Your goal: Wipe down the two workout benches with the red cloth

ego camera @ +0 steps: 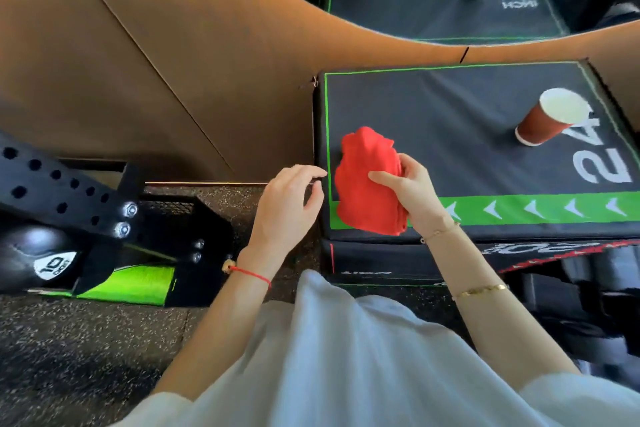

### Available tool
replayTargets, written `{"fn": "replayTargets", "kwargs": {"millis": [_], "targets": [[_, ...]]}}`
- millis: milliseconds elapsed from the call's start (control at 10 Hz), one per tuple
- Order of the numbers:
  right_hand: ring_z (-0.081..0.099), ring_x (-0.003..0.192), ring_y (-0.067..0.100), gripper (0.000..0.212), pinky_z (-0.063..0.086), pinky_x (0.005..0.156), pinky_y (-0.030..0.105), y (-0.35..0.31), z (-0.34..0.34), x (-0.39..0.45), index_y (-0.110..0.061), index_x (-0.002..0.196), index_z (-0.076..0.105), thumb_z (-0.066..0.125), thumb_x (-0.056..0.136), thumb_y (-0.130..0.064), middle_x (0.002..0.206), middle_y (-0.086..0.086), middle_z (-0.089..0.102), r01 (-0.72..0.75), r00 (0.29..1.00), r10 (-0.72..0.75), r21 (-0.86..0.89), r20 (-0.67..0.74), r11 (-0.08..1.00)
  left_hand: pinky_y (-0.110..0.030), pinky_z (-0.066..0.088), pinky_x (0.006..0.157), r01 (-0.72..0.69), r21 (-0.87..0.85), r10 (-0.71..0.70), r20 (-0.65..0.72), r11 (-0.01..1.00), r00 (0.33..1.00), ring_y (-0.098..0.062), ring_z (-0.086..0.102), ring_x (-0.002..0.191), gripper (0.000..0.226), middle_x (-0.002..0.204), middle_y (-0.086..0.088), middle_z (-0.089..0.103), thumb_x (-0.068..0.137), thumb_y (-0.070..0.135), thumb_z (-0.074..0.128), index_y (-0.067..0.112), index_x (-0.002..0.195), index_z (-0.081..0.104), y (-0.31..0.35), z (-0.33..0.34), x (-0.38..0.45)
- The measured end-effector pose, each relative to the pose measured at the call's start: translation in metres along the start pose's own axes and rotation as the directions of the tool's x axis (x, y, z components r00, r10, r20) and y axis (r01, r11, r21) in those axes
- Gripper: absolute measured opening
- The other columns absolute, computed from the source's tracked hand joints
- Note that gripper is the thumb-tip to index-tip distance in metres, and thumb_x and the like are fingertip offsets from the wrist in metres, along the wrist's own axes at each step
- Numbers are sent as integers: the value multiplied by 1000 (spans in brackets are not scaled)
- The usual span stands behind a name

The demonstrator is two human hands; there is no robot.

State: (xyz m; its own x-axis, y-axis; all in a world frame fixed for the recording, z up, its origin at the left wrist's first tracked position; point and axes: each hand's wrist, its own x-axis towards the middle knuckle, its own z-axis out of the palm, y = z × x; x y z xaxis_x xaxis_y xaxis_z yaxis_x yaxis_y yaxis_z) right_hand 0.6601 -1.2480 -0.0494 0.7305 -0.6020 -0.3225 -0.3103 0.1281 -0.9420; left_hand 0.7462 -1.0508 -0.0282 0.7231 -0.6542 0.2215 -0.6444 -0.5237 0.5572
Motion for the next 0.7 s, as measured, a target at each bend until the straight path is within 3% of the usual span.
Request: {"fn": "replayTargets", "kwargs": {"millis": [100, 300, 400, 500, 600, 700], "targets": [[62, 81, 13, 28, 50, 75, 30, 2, -4, 17, -11, 101, 61, 76, 78, -12, 89, -1, 65, 22, 999, -26, -147, -23, 989, -35, 50, 92, -2, -15, 3, 27, 1000, 1000, -17, 61, 104, 22, 109, 2, 70, 94, 12, 55, 14, 112, 69, -2, 7, 15], [56, 86, 14, 38, 36, 72, 21, 8, -26, 31, -13, 108, 55, 72, 75, -11, 94, -8, 61, 160, 975, -218, -516, -54, 842, -32, 48, 91, 4, -37, -1, 75, 999, 997, -18, 61, 104, 22, 110, 2, 70, 94, 12, 55, 15, 111, 68, 6, 24, 33], [56, 93, 17, 45, 35, 75, 21, 12, -35, 33, -12, 116, 53, 70, 74, -9, 103, -5, 61, 200, 963, -267, -575, -33, 793, -33, 48, 90, 5, -41, -2, 80, 999, 997, -19, 61, 104, 21, 110, 1, 70, 93, 12, 56, 14, 111, 68, 6, 30, 35], [52, 110, 28, 53, 39, 94, 37, 16, -39, 31, -11, 125, 51, 71, 76, -13, 120, 3, 59, 200, 958, -287, -667, -22, 718, -35, 49, 89, 25, -36, -22, 94, 999, 995, -21, 61, 103, 21, 109, 1, 70, 93, 12, 56, 14, 110, 68, 4, 35, 35], [44, 122, 29, 62, 34, 101, 40, 21, -45, 22, -14, 136, 45, 70, 80, -20, 135, 3, 51, 171, 946, -318, -731, -66, 661, -39, 50, 88, 19, -34, -16, 87, 999, 996, -22, 61, 104, 21, 110, 0, 70, 93, 12, 56, 14, 111, 68, 4, 36, 30], [44, 126, 27, 56, 33, 104, 38, 21, -49, 9, -15, 136, 49, 68, 84, -22, 135, 1, 54, 230, 908, -412, -739, -71, 634, -39, 50, 89, 4, -19, -3, 62, 1000, 998, -22, 61, 105, 22, 110, 0, 69, 93, 12, 57, 14, 112, 67, 6, 37, 28]]}}
